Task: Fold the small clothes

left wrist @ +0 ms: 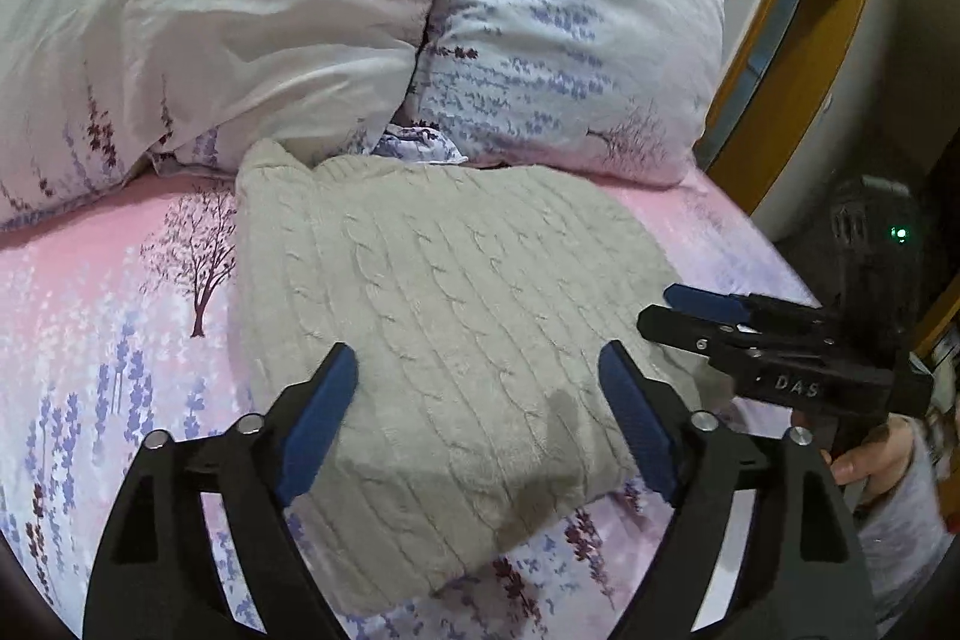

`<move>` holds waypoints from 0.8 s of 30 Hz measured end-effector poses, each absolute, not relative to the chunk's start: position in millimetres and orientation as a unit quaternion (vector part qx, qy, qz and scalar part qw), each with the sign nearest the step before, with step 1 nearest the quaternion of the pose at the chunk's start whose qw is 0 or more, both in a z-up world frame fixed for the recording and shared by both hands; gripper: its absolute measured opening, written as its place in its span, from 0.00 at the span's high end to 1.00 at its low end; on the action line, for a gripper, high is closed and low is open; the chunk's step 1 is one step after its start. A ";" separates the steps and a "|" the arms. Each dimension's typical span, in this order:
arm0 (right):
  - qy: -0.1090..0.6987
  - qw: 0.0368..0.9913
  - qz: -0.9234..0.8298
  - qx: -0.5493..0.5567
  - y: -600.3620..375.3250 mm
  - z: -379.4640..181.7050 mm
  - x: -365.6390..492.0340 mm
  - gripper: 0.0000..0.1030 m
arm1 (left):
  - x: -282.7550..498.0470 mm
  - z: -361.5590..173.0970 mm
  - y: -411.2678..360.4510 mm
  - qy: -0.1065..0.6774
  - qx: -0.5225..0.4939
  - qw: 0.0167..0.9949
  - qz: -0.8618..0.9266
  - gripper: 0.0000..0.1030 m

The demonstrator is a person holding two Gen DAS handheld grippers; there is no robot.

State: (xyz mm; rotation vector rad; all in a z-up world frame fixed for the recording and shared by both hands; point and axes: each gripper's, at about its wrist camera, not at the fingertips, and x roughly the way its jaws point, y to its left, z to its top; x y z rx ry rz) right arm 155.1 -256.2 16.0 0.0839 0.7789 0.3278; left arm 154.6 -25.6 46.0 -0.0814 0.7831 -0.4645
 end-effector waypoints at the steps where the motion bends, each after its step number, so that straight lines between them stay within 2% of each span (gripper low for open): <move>1: 0.375 0.913 0.155 0.033 -254.3 14.5 152.8 0.45 | 155.2 44.1 -31.2 0.377 -0.028 0.900 -0.218 0.13; 6: 0.358 0.925 0.129 0.004 -248.4 20.1 140.6 0.38 | 141.1 50.3 -38.8 0.365 0.000 0.910 -0.195 0.11; 8: 0.339 0.934 0.111 0.022 -258.0 27.0 131.3 0.23 | 127.2 58.6 -26.7 0.352 -0.006 0.918 -0.184 0.11; 13: 0.326 0.943 0.052 0.046 -285.7 34.9 102.5 0.05 | 102.2 60.1 5.6 0.352 -0.007 0.928 -0.120 0.07; 20: 0.317 0.948 -0.026 -0.023 -276.0 28.4 70.9 0.02 | 75.1 38.2 31.5 0.387 -0.009 0.919 -0.072 0.07; 24: 0.336 0.941 0.015 -0.021 -263.4 15.3 60.2 0.02 | 70.3 23.4 22.3 0.410 -0.007 0.909 -0.077 0.06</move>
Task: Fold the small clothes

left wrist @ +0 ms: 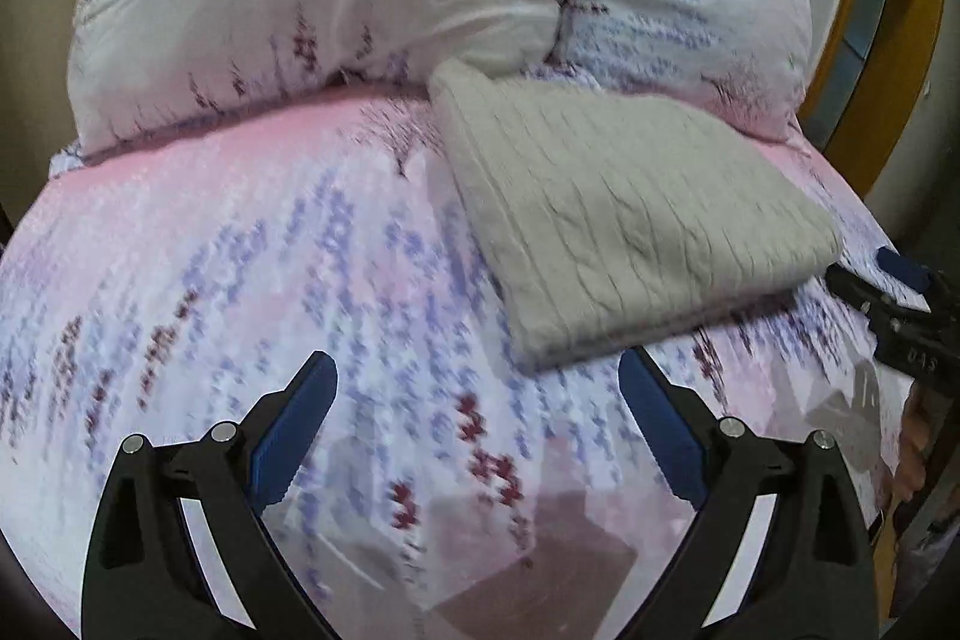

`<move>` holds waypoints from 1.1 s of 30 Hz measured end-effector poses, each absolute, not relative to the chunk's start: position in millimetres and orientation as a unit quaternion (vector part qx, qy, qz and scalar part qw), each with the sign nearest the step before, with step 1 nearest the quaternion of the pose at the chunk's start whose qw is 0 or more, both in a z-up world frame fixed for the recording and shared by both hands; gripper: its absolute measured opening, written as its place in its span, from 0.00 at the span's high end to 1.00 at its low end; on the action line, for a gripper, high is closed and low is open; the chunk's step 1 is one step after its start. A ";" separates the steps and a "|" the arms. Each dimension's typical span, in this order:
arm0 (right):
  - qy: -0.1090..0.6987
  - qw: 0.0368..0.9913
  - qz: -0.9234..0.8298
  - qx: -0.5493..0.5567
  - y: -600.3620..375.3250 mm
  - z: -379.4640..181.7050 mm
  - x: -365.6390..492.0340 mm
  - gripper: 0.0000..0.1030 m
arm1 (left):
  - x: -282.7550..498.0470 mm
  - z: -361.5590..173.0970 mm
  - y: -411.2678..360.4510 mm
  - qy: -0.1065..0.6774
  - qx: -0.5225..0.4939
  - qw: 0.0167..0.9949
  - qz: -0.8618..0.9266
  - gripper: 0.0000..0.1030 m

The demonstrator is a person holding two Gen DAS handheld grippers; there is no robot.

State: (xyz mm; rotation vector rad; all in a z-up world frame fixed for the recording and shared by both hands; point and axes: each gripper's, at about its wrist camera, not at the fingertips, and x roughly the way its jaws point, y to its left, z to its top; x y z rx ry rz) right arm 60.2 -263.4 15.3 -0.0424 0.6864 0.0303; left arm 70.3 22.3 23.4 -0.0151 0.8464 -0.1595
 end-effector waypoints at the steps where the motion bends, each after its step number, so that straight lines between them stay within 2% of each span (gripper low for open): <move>1: 0.350 0.936 0.028 -0.013 -260.4 10.4 61.1 0.02 | 71.1 20.3 17.9 0.414 -0.004 0.907 -0.078 0.06; 6: 0.378 0.925 0.031 -0.011 -248.5 -5.9 67.1 0.02 | 77.2 10.4 -1.8 0.429 0.016 0.900 -0.074 0.02; 16: 0.418 0.907 0.039 -0.025 -235.7 -23.5 75.9 0.02 | 86.8 -0.8 -13.7 0.452 0.044 0.890 -0.049 0.01; 33: 0.424 0.904 0.049 -0.011 -238.0 -25.3 75.6 0.02 | 88.2 -2.2 -12.1 0.448 0.046 0.891 -0.052 0.01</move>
